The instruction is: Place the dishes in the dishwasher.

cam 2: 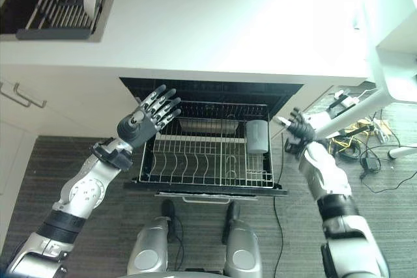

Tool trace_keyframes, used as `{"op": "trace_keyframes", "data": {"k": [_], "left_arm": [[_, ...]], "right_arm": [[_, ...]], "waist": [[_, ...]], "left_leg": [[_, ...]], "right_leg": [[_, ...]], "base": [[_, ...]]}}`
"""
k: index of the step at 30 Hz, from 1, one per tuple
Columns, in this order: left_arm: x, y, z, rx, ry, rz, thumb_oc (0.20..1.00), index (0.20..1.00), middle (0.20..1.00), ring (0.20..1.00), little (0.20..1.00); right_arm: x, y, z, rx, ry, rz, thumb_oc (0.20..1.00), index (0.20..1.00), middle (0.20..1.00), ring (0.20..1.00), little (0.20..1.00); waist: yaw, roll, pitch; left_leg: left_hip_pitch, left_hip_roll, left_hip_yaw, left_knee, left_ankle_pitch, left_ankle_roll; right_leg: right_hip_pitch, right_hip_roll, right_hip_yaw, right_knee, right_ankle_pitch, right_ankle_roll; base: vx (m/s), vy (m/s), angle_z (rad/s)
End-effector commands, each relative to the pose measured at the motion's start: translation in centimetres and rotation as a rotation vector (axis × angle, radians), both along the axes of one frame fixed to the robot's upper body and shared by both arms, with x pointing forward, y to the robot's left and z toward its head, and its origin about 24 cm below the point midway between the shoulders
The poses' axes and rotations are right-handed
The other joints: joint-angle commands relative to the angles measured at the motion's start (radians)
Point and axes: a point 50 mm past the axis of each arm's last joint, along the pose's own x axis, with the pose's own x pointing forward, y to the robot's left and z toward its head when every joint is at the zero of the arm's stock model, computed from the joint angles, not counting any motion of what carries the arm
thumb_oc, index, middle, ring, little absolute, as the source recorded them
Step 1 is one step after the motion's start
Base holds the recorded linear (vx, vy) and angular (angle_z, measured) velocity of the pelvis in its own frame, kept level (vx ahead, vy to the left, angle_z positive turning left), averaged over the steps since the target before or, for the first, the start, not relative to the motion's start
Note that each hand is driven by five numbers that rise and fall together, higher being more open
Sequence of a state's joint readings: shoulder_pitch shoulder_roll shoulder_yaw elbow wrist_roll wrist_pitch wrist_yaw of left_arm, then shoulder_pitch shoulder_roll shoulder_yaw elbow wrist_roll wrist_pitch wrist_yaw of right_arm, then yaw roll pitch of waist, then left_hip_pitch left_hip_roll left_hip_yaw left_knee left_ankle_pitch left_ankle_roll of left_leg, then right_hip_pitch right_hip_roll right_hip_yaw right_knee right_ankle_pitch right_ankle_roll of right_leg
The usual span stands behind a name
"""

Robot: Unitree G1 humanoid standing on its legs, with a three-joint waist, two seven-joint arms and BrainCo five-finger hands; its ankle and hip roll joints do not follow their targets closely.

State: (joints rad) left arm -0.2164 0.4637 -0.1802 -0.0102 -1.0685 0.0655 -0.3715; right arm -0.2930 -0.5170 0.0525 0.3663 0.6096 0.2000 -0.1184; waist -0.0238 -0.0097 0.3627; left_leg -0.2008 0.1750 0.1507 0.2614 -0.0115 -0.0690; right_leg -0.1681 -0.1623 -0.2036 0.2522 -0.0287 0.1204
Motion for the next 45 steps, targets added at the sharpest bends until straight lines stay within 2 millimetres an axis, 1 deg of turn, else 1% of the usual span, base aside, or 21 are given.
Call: {"op": "trace_keyframes", "data": {"k": [1, 6, 9, 12, 14, 15, 17, 18, 19, 21, 23, 24, 25, 26, 27, 28, 30, 32, 36, 42, 45], "left_arm": [[-0.9, -0.1, 1.0, -0.015, -0.097, 0.029, 1.0, 1.0, 1.0, 1.0, 1.0], [-3.1, 1.5, -0.3, -0.07, -0.068, 0.124, 1.0, 1.0, 1.0, 1.0, 1.0], [-4.3, 2.0, -0.8, -0.126, -0.048, 0.159, 1.0, 1.0, 1.0, 1.0, 1.0], [-4.7, 1.1, -0.6, -0.132, -0.072, 0.142, 1.0, 1.0, 1.0, 1.0, 1.0], [-4.5, 1.0, -0.1, -0.16, -0.105, 0.143, 1.0, 1.0, 1.0, 1.0, 1.0], [-4.3, 1.0, 0.3, -0.161, -0.134, 0.145, 1.0, 1.0, 1.0, 1.0, 1.0], [-3.9, 0.9, 1.5, -0.122, -0.197, 0.122, 1.0, 1.0, 1.0, 1.0, 1.0], [-3.4, 0.4, 2.1, -0.094, -0.226, 0.047, 1.0, 1.0, 1.0, 1.0, 1.0], [-3.4, 0.3, 2.1, -0.093, -0.226, 0.035, 1.0, 1.0, 1.0, 1.0, 1.0], [-3.2, -0.3, 2.1, -0.074, -0.21, -0.026, 1.0, 1.0, 1.0, 1.0, 1.0], [-3.5, -0.1, 2.2, -0.048, -0.211, -0.02, 1.0, 1.0, 1.0, 1.0, 1.0], [-4.0, 0.2, 2.1, -0.046, -0.208, -0.016, 1.0, 1.0, 1.0, 1.0, 1.0], [-4.2, 0.7, 1.8, -0.038, -0.204, -0.013, 1.0, 1.0, 1.0, 1.0, 1.0], [-4.3, 0.7, 1.8, -0.037, -0.203, -0.012, 1.0, 1.0, 1.0, 1.0, 1.0], [-4.4, 0.9, 1.6, -0.032, -0.195, -0.003, 1.0, 1.0, 1.0, 1.0, 1.0], [-4.3, 0.9, 1.5, -0.031, -0.192, 0.005, 1.0, 1.0, 1.0, 1.0, 1.0], [-4.1, 0.9, 1.4, -0.054, -0.176, 0.028, 1.0, 1.0, 1.0, 1.0, 1.0], [-3.8, 0.4, 1.4, -0.059, -0.17, 0.028, 1.0, 1.0, 1.0, 1.0, 1.0], [-3.5, -0.3, 1.2, -0.07, -0.132, -0.014, 1.0, 1.0, 1.0, 1.0, 1.0], [-3.8, -0.6, 0.7, -0.074, -0.108, -0.025, 1.0, 1.0, 1.0, 1.0, 1.0], [-3.9, -0.5, 0.5, -0.071, -0.091, -0.032, 1.0, 1.0, 1.0, 1.0, 1.0]], "right_arm": [[0.7, -0.3, 2.9, -0.033, -0.147, 0.015, 1.0, 1.0, 1.0, 1.0, 1.0], [-2.5, 2.1, 2.3, 0.004, -0.224, 0.092, 1.0, 1.0, 1.0, 1.0, 1.0], [-3.6, 1.9, 3.9, -0.087, -0.284, 0.143, 1.0, 1.0, 1.0, 1.0, 1.0], [-3.5, 1.1, 6.0, -0.156, -0.354, 0.149, 1.0, 1.0, 1.0, 1.0, 1.0], [-3.2, 0.4, 7.2, -0.186, -0.375, 0.16, 1.0, 1.0, 1.0, 1.0, 1.0], [-2.9, 0.2, 7.8, -0.2, -0.387, 0.171, 1.0, 1.0, 1.0, 1.0, 1.0], [-2.7, -0.1, 8.6, -0.209, -0.412, 0.164, 1.0, 1.0, 1.0, 1.0, 1.0], [-3.1, -0.5, 8.6, -0.193, -0.449, 0.114, 1.0, 1.0, 1.0, 1.0, 1.0], [-3.2, -0.6, 8.5, -0.189, -0.452, 0.108, 1.0, 1.0, 1.0, 1.0, 1.0], [-3.9, -0.5, 7.8, -0.148, -0.476, 0.077, 1.0, 1.0, 1.0, 1.0, 1.0], [-3.9, 0.2, 7.6, -0.141, -0.478, 0.106, 1.0, 1.0, 1.0, 1.0, 1.0], [-3.9, 0.7, 7.9, -0.137, -0.489, 0.117, 1.0, 1.0, 1.0, 1.0, 1.0], [-3.9, 0.9, 8.1, -0.125, -0.504, 0.112, 1.0, 1.0, 1.0, 1.0, 1.0], [-3.9, 0.9, 8.2, -0.122, -0.507, 0.111, 1.0, 1.0, 1.0, 1.0, 1.0], [-4.1, 1.3, 8.3, -0.111, -0.527, 0.113, 1.0, 1.0, 1.0, 1.0, 1.0], [-4.2, 1.4, 8.3, -0.113, -0.53, 0.119, 1.0, 1.0, 1.0, 1.0, 1.0], [-4.7, 1.1, 8.7, -0.123, -0.541, 0.117, 1.0, 1.0, 1.0, 1.0, 1.0], [-5.1, 0.7, 8.8, -0.108, -0.556, 0.099, 1.0, 1.0, 1.0, 1.0, 1.0], [-5.5, 0.3, 8.7, -0.116, -0.555, 0.063, 1.0, 1.0, 1.0, 1.0, 1.0], [-5.0, 1.2, 8.4, -0.099, -0.556, 0.067, 1.0, 1.0, 1.0, 1.0, 1.0], [-5.3, 0.9, 8.4, -0.09, -0.556, 0.053, 1.0, 1.0, 1.0, 1.0, 1.0]], "waist": [[0.0, 0.022, -0.054], [-0.024, 0.033, -0.096], [-0.016, 0.041, -0.116], [-0.025, 0.021, -0.128], [-0.029, 0.008, -0.128], [-0.033, 0.004, -0.127], [-0.055, 0.002, -0.128], [-0.073, -0.013, -0.121], [-0.071, -0.017, -0.12], [-0.052, -0.04, -0.112], [-0.031, -0.049, -0.111], [-0.026, -0.031, -0.108], [-0.035, -0.011, -0.12], [-0.037, -0.009, -0.124], [-0.037, 0.02, -0.134], [-0.04, 0.031, -0.136], [-0.061, 0.032, -0.144], [-0.075, 0.016, -0.159], [-0.077, 0.0, -0.174], [-0.08, 0.02, -0.17], [-0.096, 0.025, -0.171]], "left_leg": [[0.035, 0.04, 0.005, 0.039, -0.137, -0.044], [0.056, 0.046, -0.001, 0.039, -0.139, -0.047], [0.063, 0.024, -0.048, 0.039, -0.137, -0.052], [0.097, 0.118, -0.032, 0.039, -0.084, -0.103], [0.131, 0.149, -0.048, 0.039, -0.02, -0.121], [0.156, 0.147, -0.068, 0.039, -0.021, -0.123], [0.186, 0.132, -0.059, 0.039, -0.113, -0.116], [0.212, 0.094, -0.009, 0.039, -0.175, -0.097], [0.213, 0.085, -0.011, 0.039, -0.181, -0.095], [0.228, 0.023, 0.002, 0.039, -0.224, -0.086], [0.248, -0.009, 0.042, 0.039, -0.246, -0.072], [0.261, -0.021, 0.053, 0.039, -0.261, -0.051], [0.247, -0.038, 0.049, 0.039, -0.26, -0.022], [0.239, -0.042, 0.048, 0.039, -0.254, -0.016], [0.219, -0.049, 0.048, 0.039, -0.252, 0.017], [0.211, -0.048, 0.043, 0.039, -0.253, 0.03], [0.192, -0.087, 0.007, 0.039, -0.252, 0.066], [0.18, -0.13, -0.02, 0.039, -0.25, 0.075], [0.188, -0.178, -0.056, 0.039, -0.248, 0.069], [0.217, -0.18, -0.064, 0.039, -0.254, 0.064], [0.242, -0.158, -0.01, 0.039, -0.254, 0.059]], "right_leg": [[0.002, -0.022, 0.041, 0.048, -0.106, 0.02], [0.025, -0.003, 0.055, 0.048, -0.126, 0.012], [0.04, 0.008, 0.093, 0.048, -0.141, 0.01], [0.046, -0.024, 0.09, 0.048, -0.127, 0.011], [0.042, -0.046, 0.115, 0.048, -0.115, 0.014], [0.036, -0.064, 0.136, 0.048, -0.103, 0.023], [0.012, -0.118, 0.178, 0.048, -0.061, 0.072], [-0.004, -0.211, 0.214, 0.048, -0.001, 0.134], [-0.005, -0.224, 0.214, 0.048, 0.009, 0.137], [-0.042, -0.327, 0.163, 0.048, 0.145, 0.141], [-0.058, -0.355, 0.072, 0.048, 0.214, 0.141], [-0.015, -0.301, 0.044, 0.048, 0.182, 0.137], [0.022, -0.208, 0.046, 0.048, 0.129, 0.114], [0.024, -0.192, 0.043, 0.048, 0.126, 0.108], [0.077, -0.097, -0.021, 0.048, 0.094, 0.075], [0.1, -0.052, -0.035, 0.048, 0.085, 0.065], [0.122, 0.101, 0.03, 0.085, 0.028, 0.032], [0.141, 0.19, 0.068, 0.048, 0.015, 0.005], [0.088, 0.159, 0.004, 0.048, 0.013, -0.005], [0.067, 0.137, -0.009, 0.048, 0.033, -0.001], [0.067, 0.133, -0.01, 0.048, -0.006, -0.014]], "base": [[0.11, -0.043, -0.02], [0.11, -0.058, -0.03], [0.1, 0.041, 0.12], [-0.06, 0.473, -0.02], [-0.11, 0.676, -0.13], [-0.15, 0.762, -0.17], [-0.15, 0.895, -0.21], [-0.08, 0.758, 0.18], [-0.07, 0.758, 0.53], [-0.06, 0.353, 0.22], [-0.09, 0.395, -0.07], [-0.13, 0.66, -0.3], [-0.13, 0.6, -0.58], [-0.16, 0.616, -0.3], [-0.12, 0.426, 0.21], [-0.12, 0.49, 0.54], [-0.06, 0.225, 0.48], [-0.01, 0.05, 0.23], [0.08, -0.12, 0.11], [0.06, -0.136, 0.1], [0.05, -0.072, 0.1]]}}
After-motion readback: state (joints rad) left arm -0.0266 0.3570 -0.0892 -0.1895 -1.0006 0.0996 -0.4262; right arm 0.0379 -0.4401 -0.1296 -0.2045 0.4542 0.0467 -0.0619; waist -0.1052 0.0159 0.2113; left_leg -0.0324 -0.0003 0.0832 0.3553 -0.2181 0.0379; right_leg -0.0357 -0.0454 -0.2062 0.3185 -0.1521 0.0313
